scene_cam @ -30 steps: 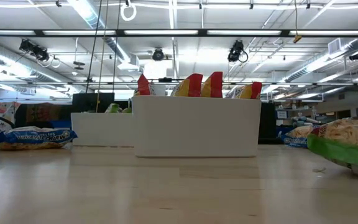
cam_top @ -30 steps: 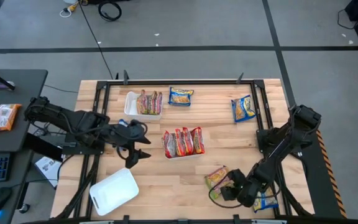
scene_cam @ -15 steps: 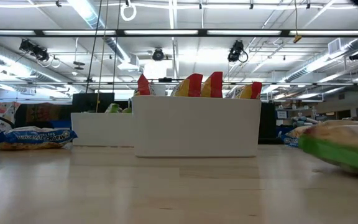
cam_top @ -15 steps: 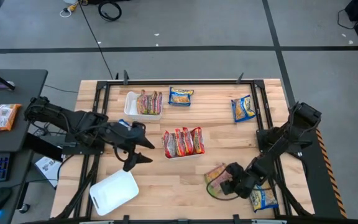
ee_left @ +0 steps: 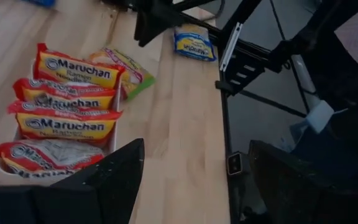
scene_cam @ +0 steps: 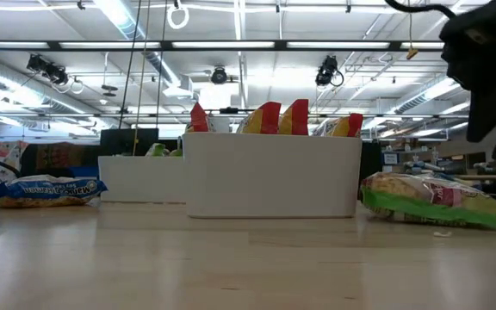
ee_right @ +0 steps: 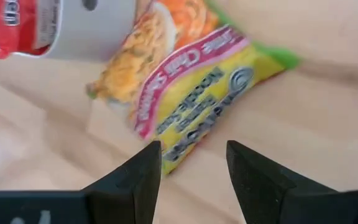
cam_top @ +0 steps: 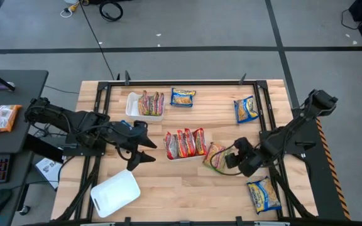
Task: Sort Maruchan noodles
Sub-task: Put the green noodle pack into the top white bin
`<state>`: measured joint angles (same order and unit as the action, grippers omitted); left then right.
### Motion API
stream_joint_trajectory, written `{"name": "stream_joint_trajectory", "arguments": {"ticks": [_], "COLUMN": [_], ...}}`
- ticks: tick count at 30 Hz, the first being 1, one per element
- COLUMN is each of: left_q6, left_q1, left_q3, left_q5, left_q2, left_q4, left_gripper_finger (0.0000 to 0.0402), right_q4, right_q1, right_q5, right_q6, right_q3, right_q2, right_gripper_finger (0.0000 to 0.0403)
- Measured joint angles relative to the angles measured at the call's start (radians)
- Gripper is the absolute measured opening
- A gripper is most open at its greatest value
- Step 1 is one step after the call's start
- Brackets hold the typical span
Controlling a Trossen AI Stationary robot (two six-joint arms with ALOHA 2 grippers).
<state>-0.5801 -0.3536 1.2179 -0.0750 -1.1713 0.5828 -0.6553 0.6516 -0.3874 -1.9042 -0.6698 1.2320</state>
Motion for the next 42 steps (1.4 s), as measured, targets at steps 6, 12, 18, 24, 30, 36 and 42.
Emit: {"name": "stream_joint_trajectory", "arguments": {"ticks": [6, 12, 18, 24, 30, 36, 42], "left_q6": [-0.038, -0.045, -0.074, -0.055, 0.035, 0.169, 0.317], "left_q1": [-0.025, -0.047, -0.057, -0.038, 0.088, 0.270, 0.416], "left_q3": [0.000, 0.000, 0.000, 0.000, 0.000, 0.000, 0.000], "left_q5": [-0.001, 0.039, 0.097, 0.097, 0.221, 0.347, 0.360], "left_q2": [0.000, 0.000, 0.000, 0.000, 0.000, 0.000, 0.000], "left_q4": [0.035, 0.059, 0.103, 0.142, 0.149, 0.149, 0.149], "left_gripper_finger": [0.0291, 0.0290, 0.0280, 0.0266, 0.0254, 0.0249, 0.0249], "right_q4": [0.184, 0.554, 0.622, 0.708, 0.758, 0.813, 0.926], "right_q1": [0.017, 0.043, 0.013, -0.043, -0.081, -0.105, -0.138], "right_q5": [0.097, -0.061, -0.086, -0.055, 0.041, 0.052, -0.002], "right_q6": [-0.050, -0.097, -0.118, -0.112, -0.090, -0.109, -0.084], "right_q3": [0.104, 0.296, 0.383, 0.404, 0.404, 0.403, 0.400], "right_q2": [-0.040, -0.039, -0.039, -0.038, -0.029, 0.050, 0.151], "right_gripper_finger": [0.0205, 0.0267, 0.0308, 0.0284, 0.0221, 0.0192, 0.0167]}}
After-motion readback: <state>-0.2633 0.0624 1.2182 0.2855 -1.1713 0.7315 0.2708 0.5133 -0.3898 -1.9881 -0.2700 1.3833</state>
